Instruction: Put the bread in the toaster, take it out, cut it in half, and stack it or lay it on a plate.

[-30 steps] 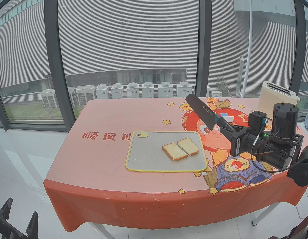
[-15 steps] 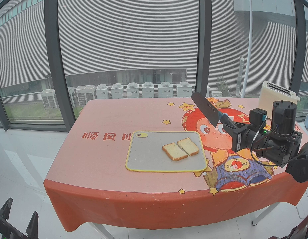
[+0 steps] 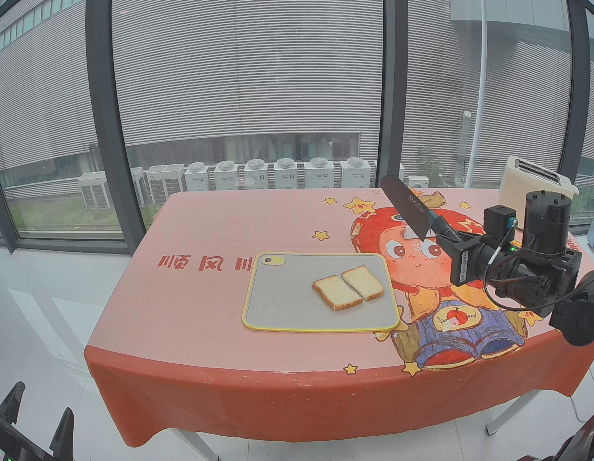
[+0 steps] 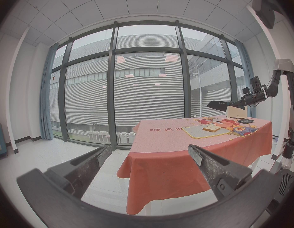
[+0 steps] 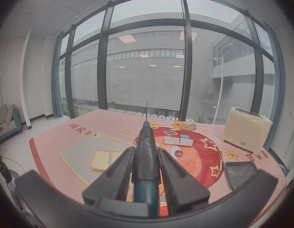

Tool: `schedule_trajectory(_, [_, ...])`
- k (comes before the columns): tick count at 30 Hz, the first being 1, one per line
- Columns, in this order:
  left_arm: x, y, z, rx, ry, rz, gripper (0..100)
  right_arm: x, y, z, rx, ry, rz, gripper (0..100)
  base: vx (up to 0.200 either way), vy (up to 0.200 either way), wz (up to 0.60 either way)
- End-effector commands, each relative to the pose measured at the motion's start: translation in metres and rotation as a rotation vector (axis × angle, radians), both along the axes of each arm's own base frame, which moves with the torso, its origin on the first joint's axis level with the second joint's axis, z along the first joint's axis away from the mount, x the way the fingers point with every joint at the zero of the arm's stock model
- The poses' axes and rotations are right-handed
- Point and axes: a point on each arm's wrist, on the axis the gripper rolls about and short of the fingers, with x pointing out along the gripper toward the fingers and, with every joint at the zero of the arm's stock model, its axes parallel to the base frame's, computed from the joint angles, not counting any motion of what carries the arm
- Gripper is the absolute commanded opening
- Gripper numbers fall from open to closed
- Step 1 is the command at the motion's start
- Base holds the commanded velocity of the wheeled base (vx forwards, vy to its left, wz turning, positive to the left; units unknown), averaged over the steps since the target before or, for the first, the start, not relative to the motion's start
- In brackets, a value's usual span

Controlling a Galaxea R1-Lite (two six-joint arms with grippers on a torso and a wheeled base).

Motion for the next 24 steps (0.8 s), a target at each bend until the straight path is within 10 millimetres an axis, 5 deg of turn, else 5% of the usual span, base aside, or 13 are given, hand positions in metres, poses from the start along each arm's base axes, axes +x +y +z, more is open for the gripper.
schedule_trajectory(1, [0.0013, 0.0000, -0.0049, 0.000, 0.020, -0.001, 100, 0.0008, -0.0003, -0.0010, -0.002, 0.005, -0.001, 0, 0.000, 0.000, 0.00])
schedule_trajectory(24, [0.0013, 0.0000, -0.0049, 0.000, 0.020, -0.001, 100, 0.0035, -0.0024, -0.0045, -0.009, 0.019, -0.012, 0, 0.000, 0.000, 0.00])
